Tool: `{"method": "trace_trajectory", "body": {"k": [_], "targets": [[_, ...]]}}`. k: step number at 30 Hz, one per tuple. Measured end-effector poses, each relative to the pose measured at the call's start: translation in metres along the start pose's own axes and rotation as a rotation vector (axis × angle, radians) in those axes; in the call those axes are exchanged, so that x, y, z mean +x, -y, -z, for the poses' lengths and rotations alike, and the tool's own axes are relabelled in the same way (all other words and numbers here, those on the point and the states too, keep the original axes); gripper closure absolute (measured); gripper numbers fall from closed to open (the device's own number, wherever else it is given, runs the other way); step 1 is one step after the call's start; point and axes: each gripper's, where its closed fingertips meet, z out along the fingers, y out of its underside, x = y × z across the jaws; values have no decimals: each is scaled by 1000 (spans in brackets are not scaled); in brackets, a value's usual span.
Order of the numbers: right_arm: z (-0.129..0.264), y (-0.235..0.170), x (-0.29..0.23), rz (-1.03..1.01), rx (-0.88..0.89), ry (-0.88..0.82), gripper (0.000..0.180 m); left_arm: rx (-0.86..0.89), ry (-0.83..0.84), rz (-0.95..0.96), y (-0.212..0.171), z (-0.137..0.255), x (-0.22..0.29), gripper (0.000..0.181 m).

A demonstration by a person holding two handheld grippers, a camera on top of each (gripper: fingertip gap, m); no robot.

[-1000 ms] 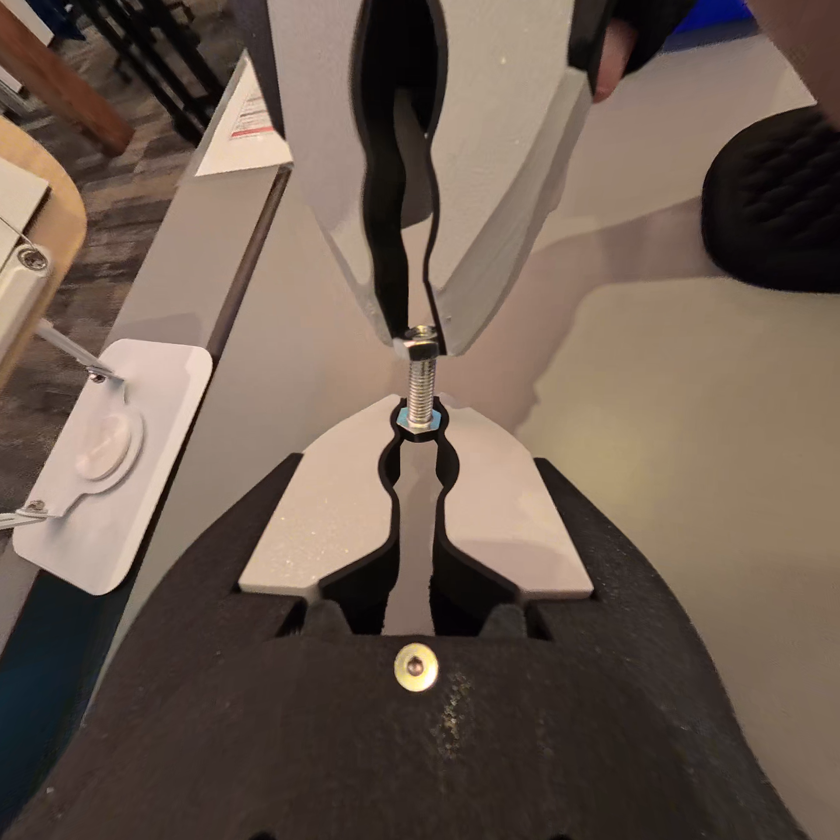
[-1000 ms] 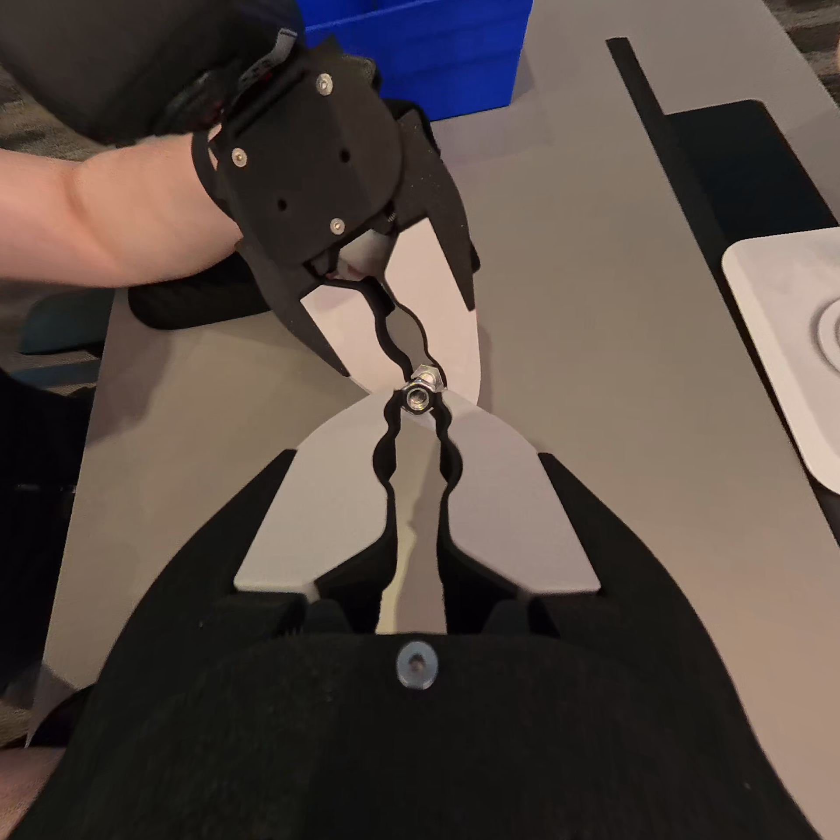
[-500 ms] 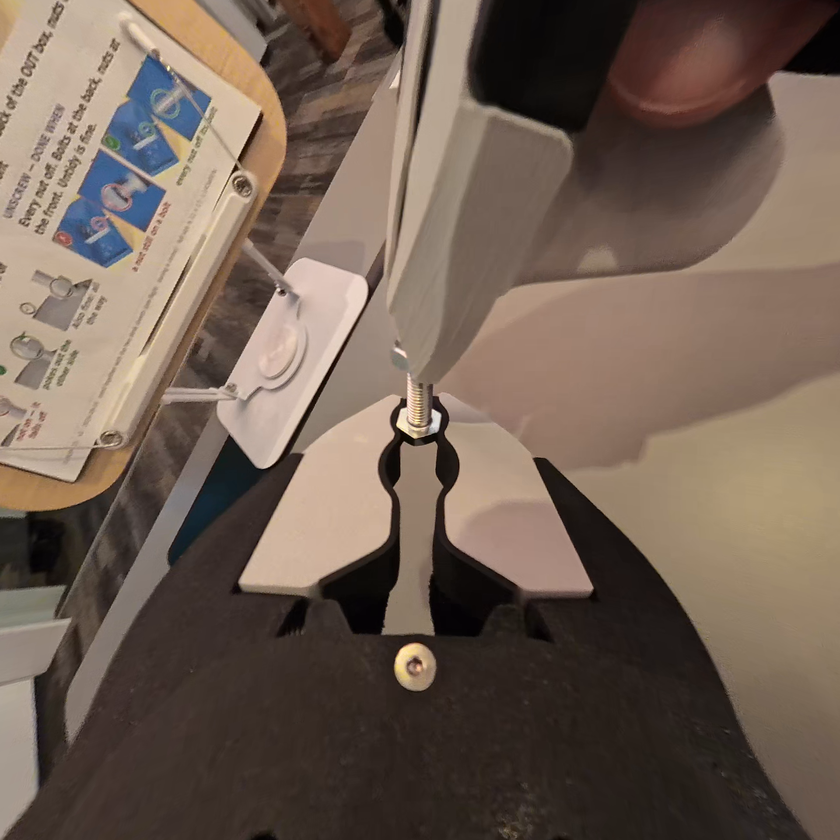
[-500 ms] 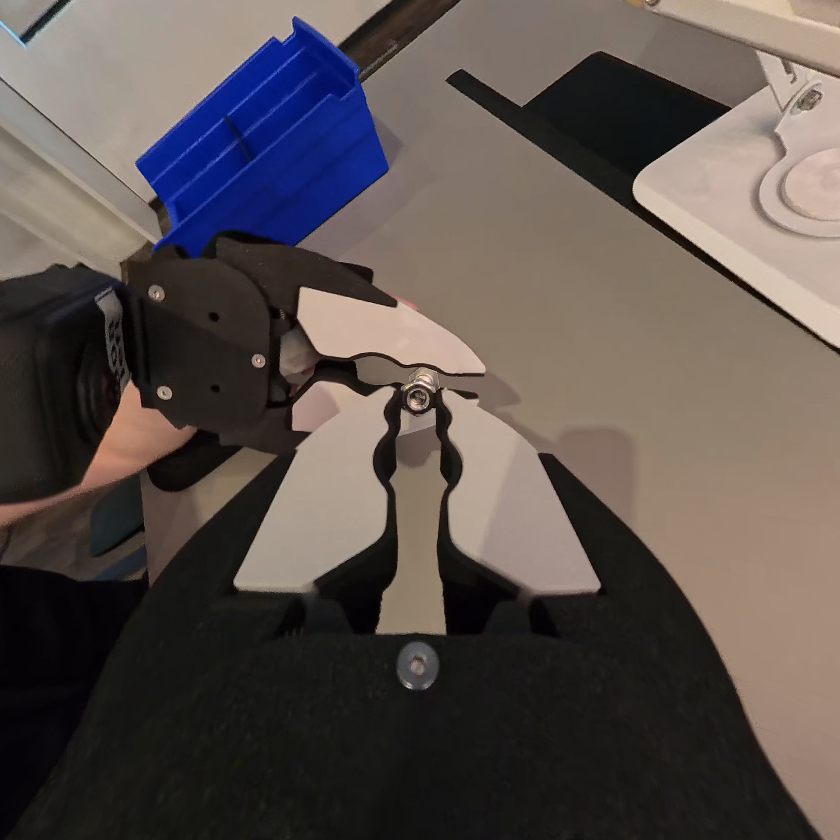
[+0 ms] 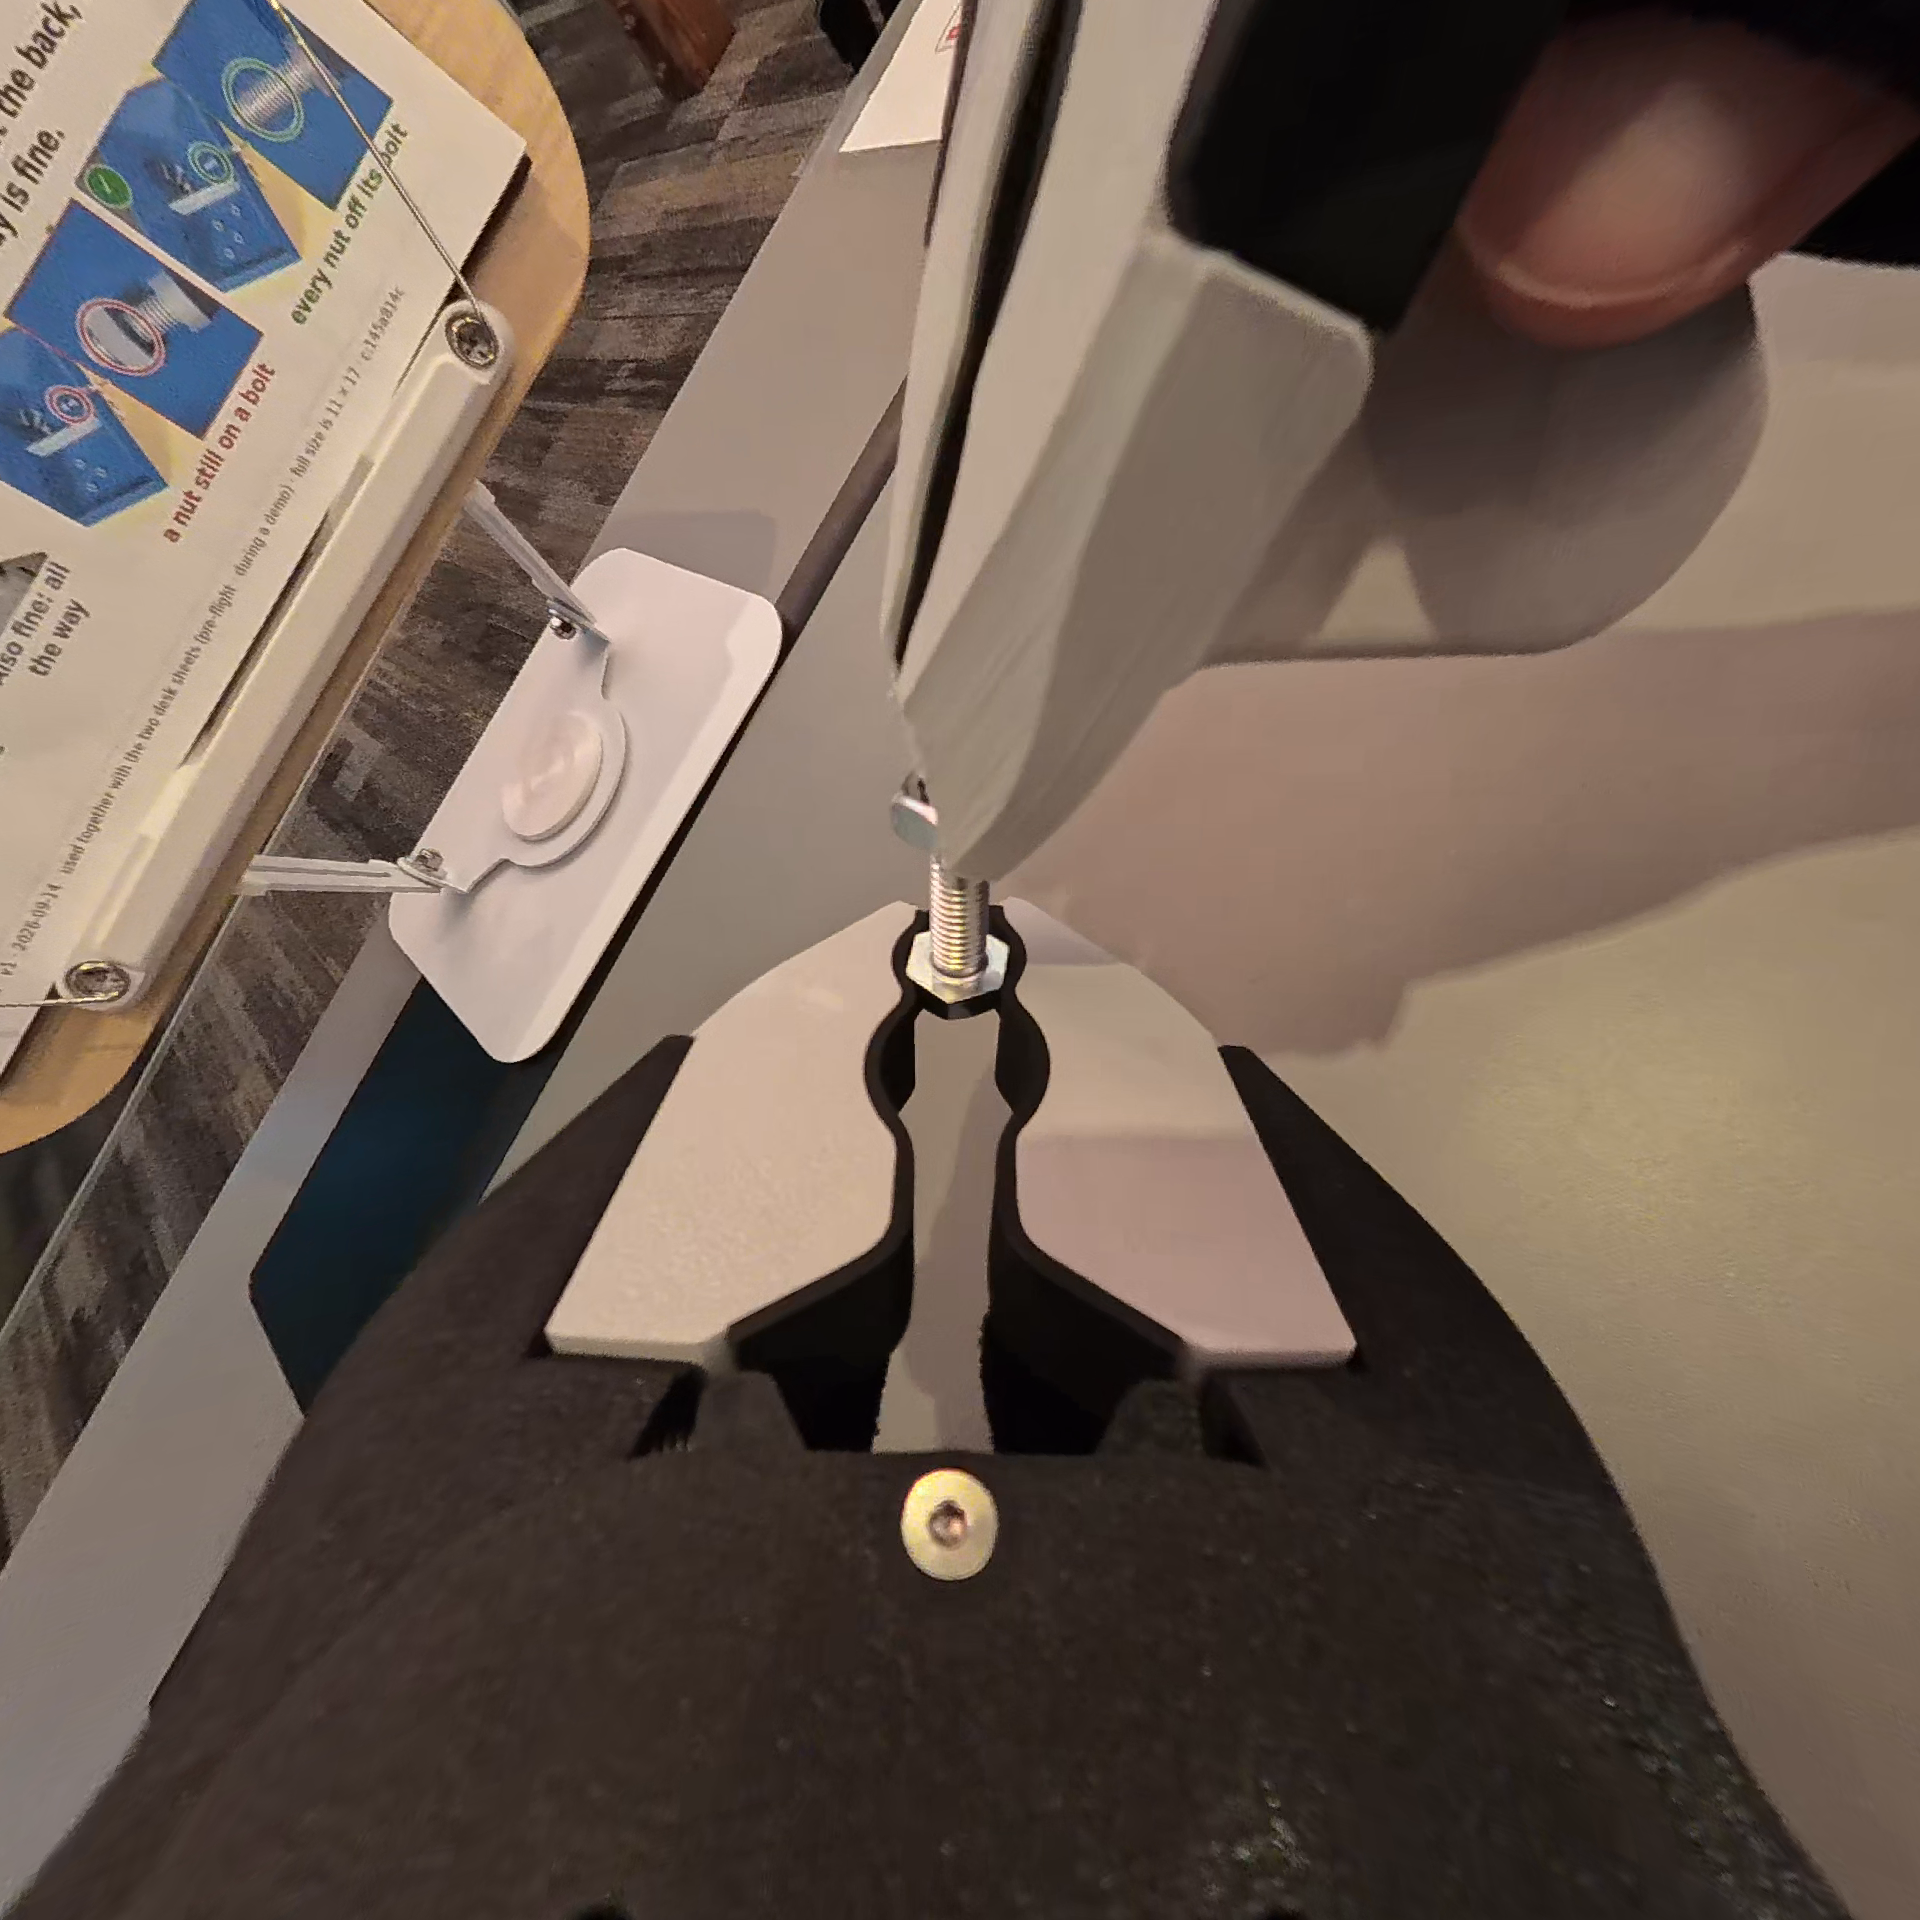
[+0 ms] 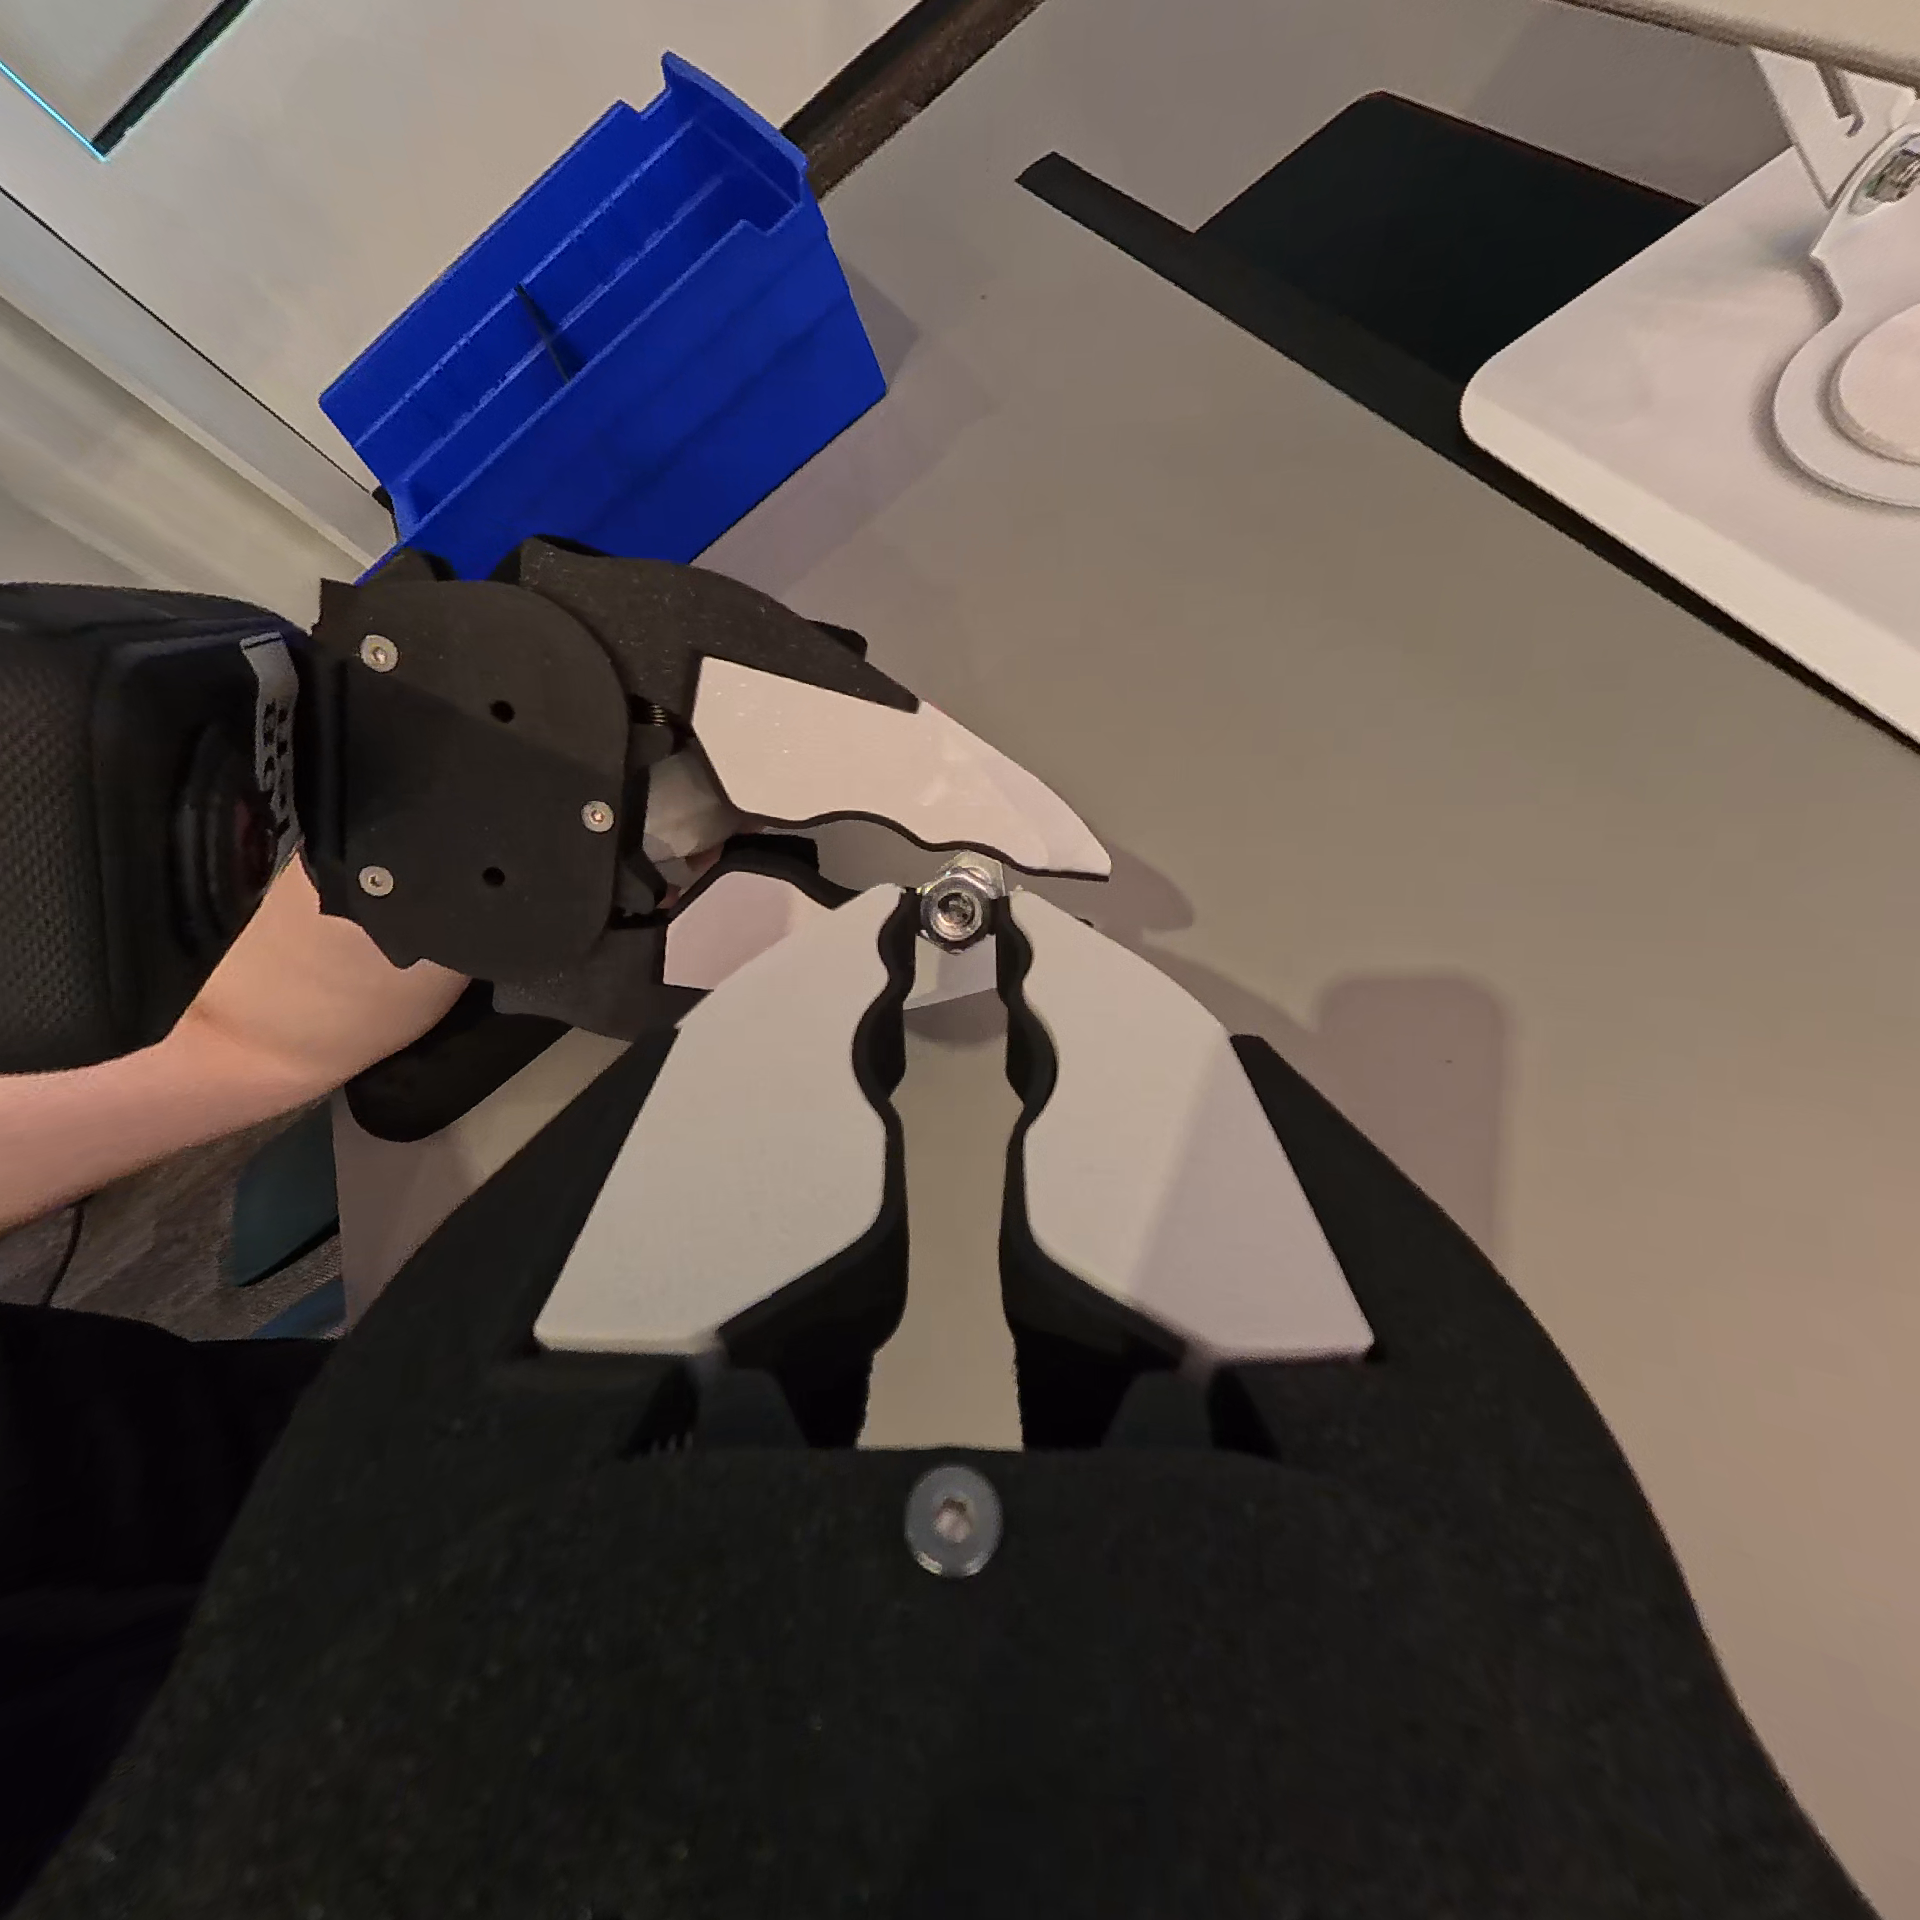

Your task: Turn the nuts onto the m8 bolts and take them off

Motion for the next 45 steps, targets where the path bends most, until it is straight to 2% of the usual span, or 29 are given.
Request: {"method": "trace_trajectory", "body": {"k": [14,20,24,26,32,37,45], "targets": [[-1,1,-3,65,-7,-24,163,61,-58,50,9,3,6,170],[2,7,-2,105,23,-52,153,102,-97,94,14,7,6,171],[15,19,-5,201,91,-62,145,150,-145,129,18,11,7,170],[25,25,-13,313,134,-36,138,184,-176,140,20,13,7,170],[44,20,-39,581,234,126,141,333,-335,186,37,30,18,170],[57,19,-61,644,332,289,146,460,-493,167,55,54,37,170],[52,17,-75,698,352,340,151,558,-592,173,70,74,49,171]]}}
